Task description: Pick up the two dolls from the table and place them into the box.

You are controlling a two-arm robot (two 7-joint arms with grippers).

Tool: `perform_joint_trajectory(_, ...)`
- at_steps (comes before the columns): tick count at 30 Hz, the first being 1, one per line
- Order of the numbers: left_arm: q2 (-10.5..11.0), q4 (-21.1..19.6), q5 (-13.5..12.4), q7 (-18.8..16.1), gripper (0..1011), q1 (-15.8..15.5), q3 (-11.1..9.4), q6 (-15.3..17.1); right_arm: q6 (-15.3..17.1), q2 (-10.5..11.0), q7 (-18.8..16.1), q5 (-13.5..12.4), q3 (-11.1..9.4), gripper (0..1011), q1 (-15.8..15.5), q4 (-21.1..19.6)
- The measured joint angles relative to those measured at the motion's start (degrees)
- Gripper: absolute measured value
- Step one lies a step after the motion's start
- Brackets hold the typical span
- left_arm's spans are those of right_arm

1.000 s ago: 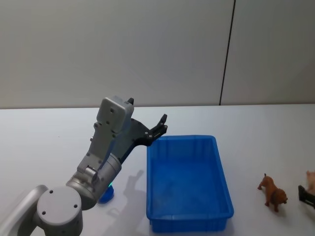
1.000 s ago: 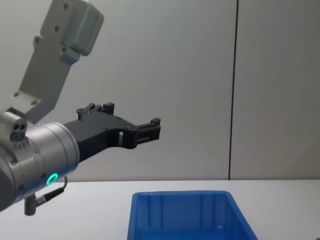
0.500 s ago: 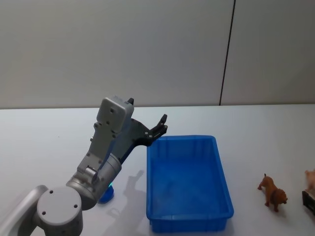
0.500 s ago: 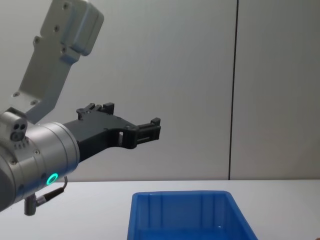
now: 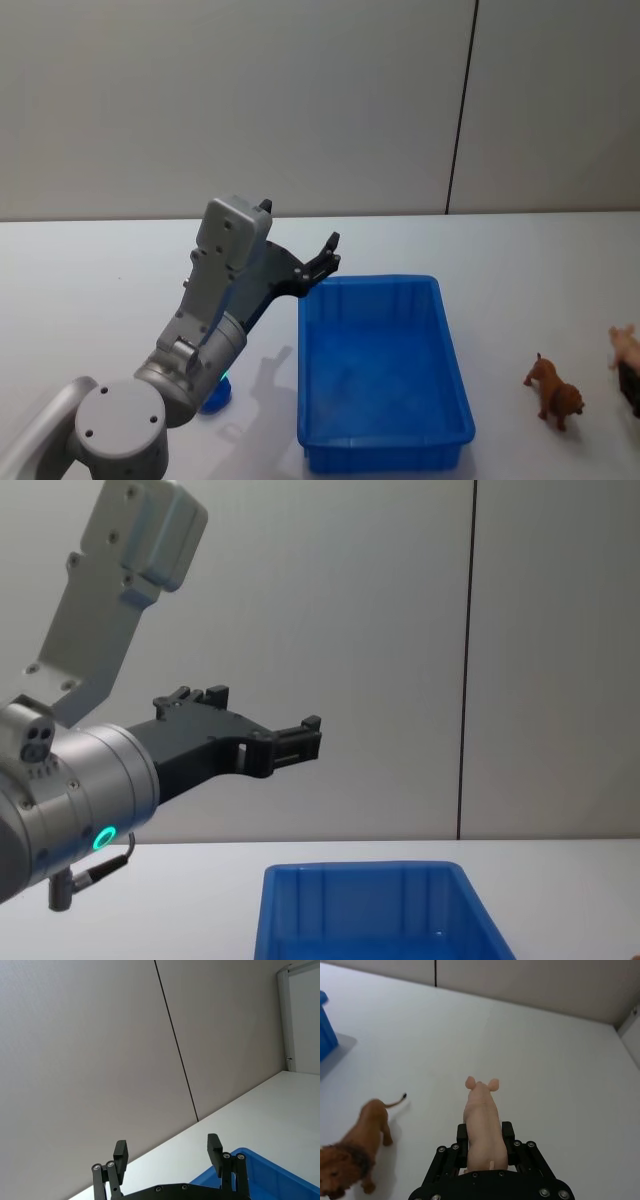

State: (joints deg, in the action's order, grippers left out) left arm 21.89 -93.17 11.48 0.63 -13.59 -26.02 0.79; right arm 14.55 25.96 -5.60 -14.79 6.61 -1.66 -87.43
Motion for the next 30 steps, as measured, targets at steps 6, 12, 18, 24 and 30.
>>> perform_joint_trajectory(6, 0.0, 0.0, 0.0, 0.0, 1003, 0.0, 0.0, 0.0, -2.6, -0.2, -0.4, 1.7, 0.3, 393, 0.2, -2.0)
perform_joint_trajectory(12, 0.0, 0.0, 0.0, 0.0, 1004, 0.0, 0.0, 0.0, -5.0, -0.7, -1.4, 3.0, 0.7, 393, 1.0, -3.7)
perform_joint_trajectory(18, 0.0, 0.0, 0.0, 0.0, 1004, 0.0, 0.0, 0.0, -7.1, -1.7, -3.6, 3.9, 1.5, 392, 2.5, -5.3)
perform_joint_trajectory(24, 0.0, 0.0, 0.0, 0.0, 1003, 0.0, 0.0, 0.0, -8.1, -3.1, -7.0, 4.6, 2.6, 393, 4.5, -6.2)
perform_joint_trajectory(30, 0.0, 0.0, 0.0, 0.0, 1004, 0.0, 0.0, 0.0, -8.3, -4.5, -10.2, 5.1, 3.7, 393, 6.5, -6.3)
